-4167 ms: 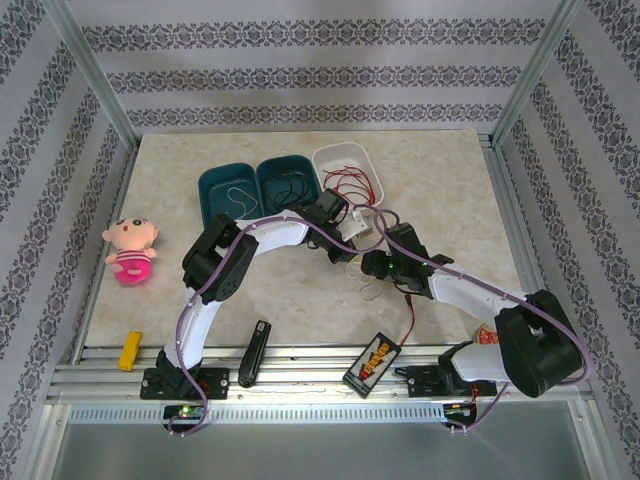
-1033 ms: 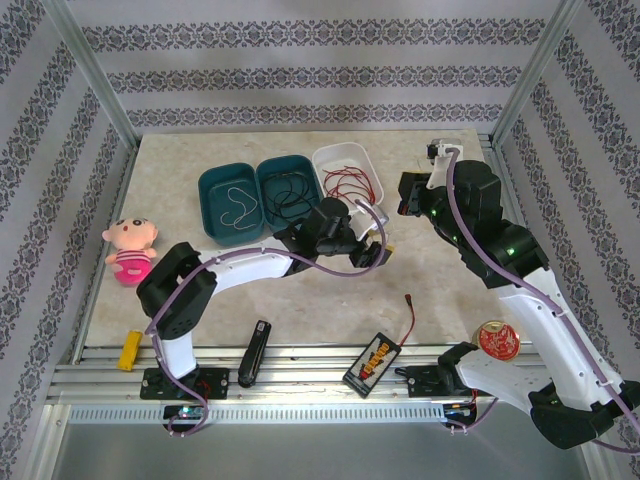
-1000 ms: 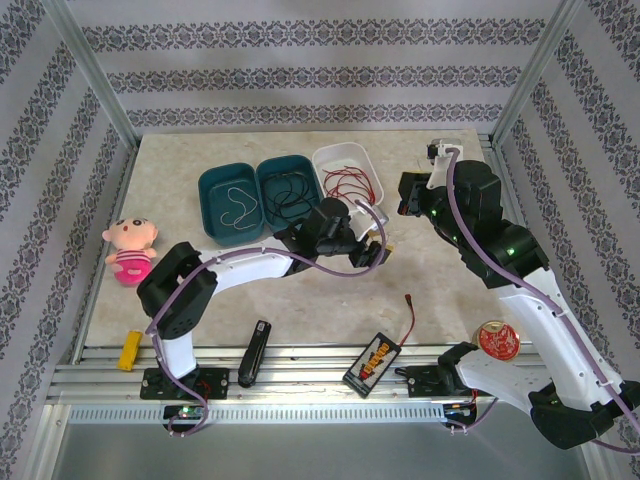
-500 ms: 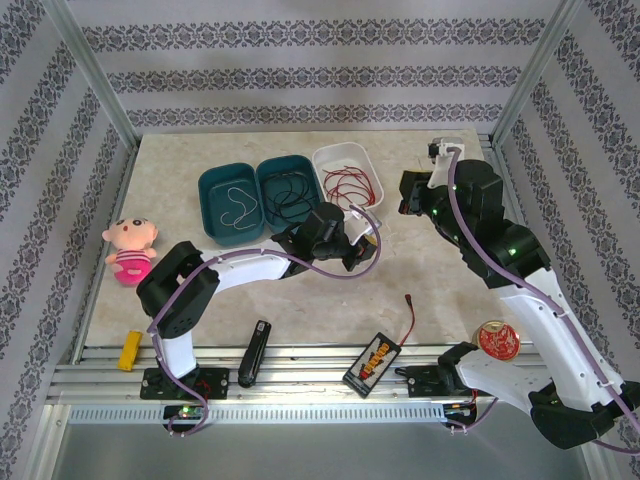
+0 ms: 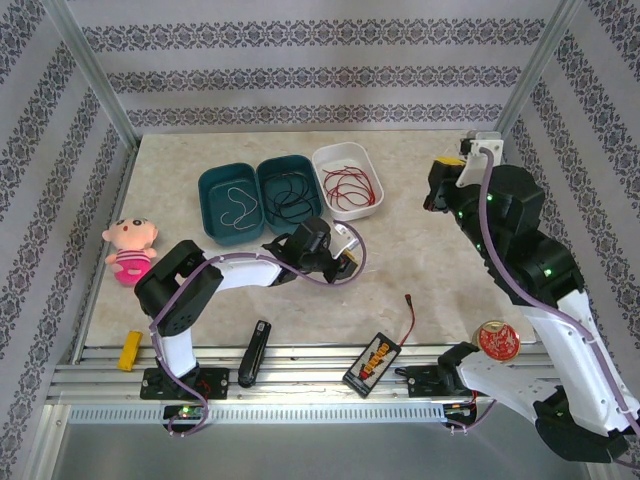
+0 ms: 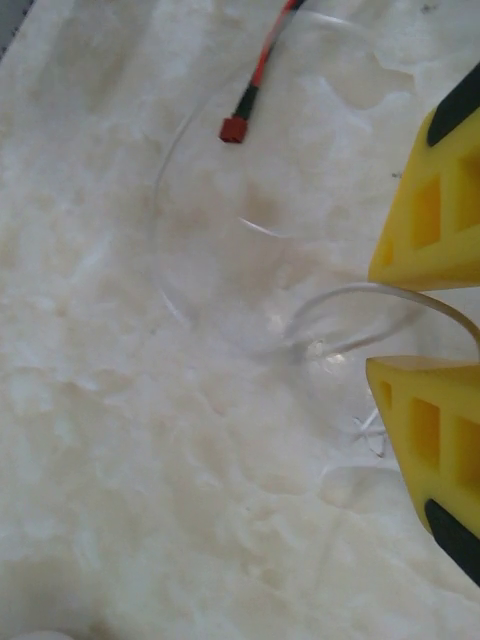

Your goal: Untangle the cables

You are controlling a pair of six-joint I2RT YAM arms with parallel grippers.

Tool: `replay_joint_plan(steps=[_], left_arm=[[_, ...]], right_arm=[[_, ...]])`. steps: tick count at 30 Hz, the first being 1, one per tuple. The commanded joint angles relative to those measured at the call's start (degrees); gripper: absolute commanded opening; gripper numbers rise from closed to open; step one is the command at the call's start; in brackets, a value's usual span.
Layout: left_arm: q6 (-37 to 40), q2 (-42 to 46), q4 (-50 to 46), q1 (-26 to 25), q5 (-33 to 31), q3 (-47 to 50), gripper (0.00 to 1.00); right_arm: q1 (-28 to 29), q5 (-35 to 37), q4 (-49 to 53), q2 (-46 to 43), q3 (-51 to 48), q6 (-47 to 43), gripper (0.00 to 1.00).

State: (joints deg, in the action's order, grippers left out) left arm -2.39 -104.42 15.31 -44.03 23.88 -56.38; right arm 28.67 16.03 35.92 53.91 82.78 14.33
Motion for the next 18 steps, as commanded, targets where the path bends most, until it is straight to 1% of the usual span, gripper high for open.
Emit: replay_joint_plan(steps=[1, 5, 9, 11, 15, 18], left_arm=[[-0.64, 1.68, -0.98, 0.87, 0.69, 0.75, 0.24], [-1.20, 1.59, -0.55, 1.13, 1.01, 0.58, 0.25], [-1.09, 0.73, -1.07, 1.30, 1.06, -0.54, 0.23], [-1.34, 0.36, -0.24, 1.40, 1.11, -0.77, 0.25], [-1.15, 0.36, 4.05, 1.40, 1.67, -1.04, 0.56], [-0.65, 0.53, 9.65, 1.40, 1.39, -1.34, 0.77]], right_arm=[[0.43, 2.54, -1.99, -0.29, 1.24, -1.94, 0.00], [0.45, 2.25, -1.57, 0.26, 2.06, -2.41, 0.00], [0.43, 1.76, -1.24, 1.09, 5.11, -3.88, 0.00], [0.43, 0.65, -1.55, 1.20, 5.51, -3.77, 0.00], [0.43, -0.60, -1.58, 1.59, 5.61, -3.14, 0.00], [0.43, -1.18, -0.95, 2.11, 6.54, -2.90, 0.00]])
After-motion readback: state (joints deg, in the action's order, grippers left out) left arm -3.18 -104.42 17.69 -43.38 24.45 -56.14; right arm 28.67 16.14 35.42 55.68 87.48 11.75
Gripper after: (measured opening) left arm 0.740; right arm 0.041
